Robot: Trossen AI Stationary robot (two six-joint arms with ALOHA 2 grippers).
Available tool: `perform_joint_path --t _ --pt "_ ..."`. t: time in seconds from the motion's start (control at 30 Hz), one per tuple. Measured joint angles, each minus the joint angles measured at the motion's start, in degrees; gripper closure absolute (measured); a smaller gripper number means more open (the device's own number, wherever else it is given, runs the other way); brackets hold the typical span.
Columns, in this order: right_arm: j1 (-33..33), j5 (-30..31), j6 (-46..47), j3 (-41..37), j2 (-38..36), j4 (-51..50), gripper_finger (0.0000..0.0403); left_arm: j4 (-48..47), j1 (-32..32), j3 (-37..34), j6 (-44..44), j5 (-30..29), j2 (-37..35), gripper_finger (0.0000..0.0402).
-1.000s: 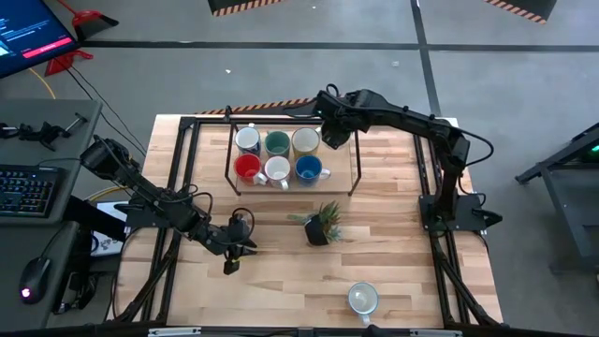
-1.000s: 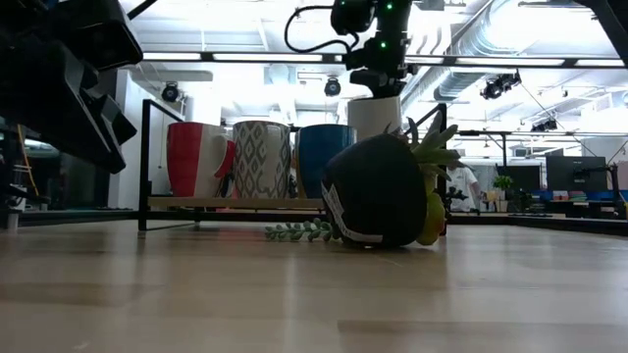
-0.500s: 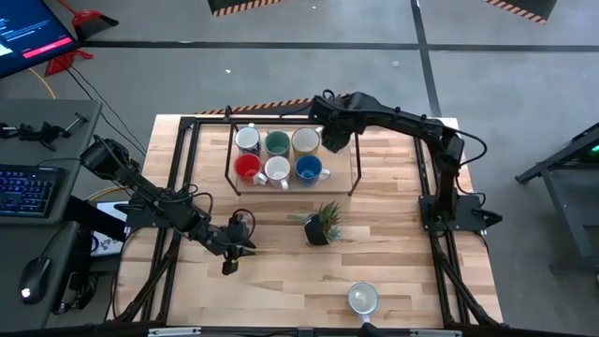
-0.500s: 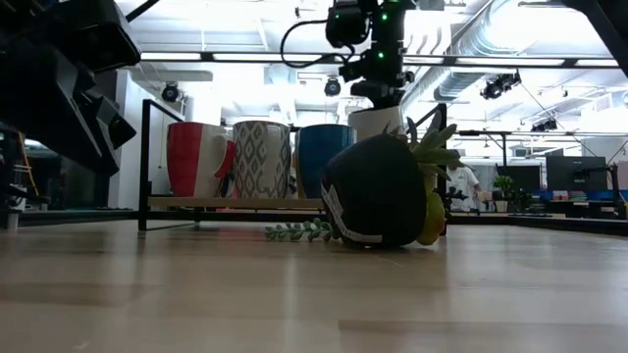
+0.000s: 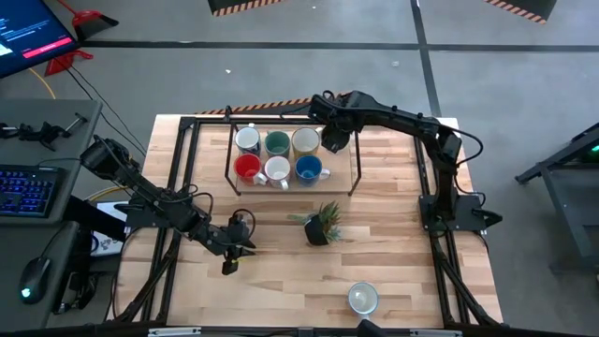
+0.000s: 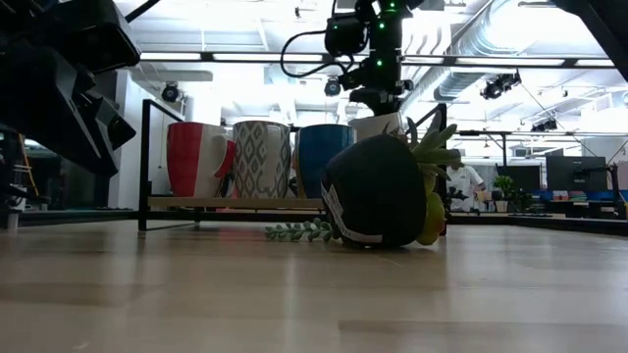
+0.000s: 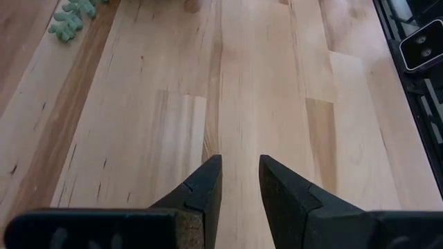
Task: Place coffee mugs
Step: Put the white mug on the shelf
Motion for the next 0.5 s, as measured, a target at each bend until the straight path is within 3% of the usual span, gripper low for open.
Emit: perform_joint_path --t 0.5 --pt "-0.50 -1.89 0.14 0.00 0.40 0.02 0.0403 -0.02 0.01 0.00 0.44 0.01 0.00 0.0314"
